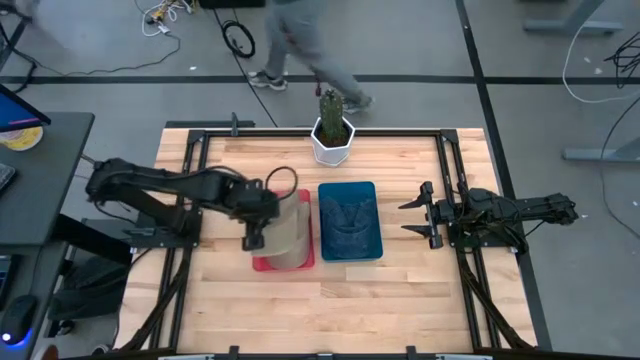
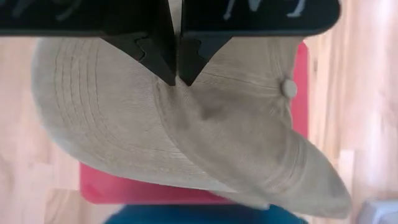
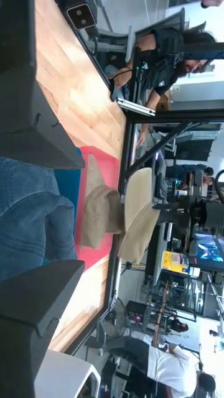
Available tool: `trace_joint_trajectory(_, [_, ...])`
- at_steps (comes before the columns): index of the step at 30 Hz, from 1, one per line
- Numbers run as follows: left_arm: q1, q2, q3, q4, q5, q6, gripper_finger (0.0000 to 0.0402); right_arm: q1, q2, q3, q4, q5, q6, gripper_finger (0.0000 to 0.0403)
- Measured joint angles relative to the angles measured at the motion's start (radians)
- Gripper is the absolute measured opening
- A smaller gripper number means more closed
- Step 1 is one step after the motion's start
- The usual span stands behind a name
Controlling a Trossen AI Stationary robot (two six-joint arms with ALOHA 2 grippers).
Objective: Pick & Place hat
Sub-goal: Put the brown cap into the red bin
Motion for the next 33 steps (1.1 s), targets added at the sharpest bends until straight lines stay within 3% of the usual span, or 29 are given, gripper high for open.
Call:
trace_joint_trajectory(6, [0.035, 0.095, 0.081, 0.014, 0.004, 0.069, 0.0004, 0.000, 0.000, 0.000, 0.000, 0.000, 0.000, 0.0254])
trace_joint_trajectory(25, [0.055, 0.435, 0.087, 0.075, 0.002, 0.055, 0.0006, 0.000, 0.000, 0.000, 0.000, 0.000, 0.000, 0.0254])
trace_joint_trajectory(33, [0.059, 0.467, 0.086, 0.085, 0.009, 0.051, 0.0005, 0.000, 0.000, 0.000, 0.000, 0.000, 0.000, 0.0254])
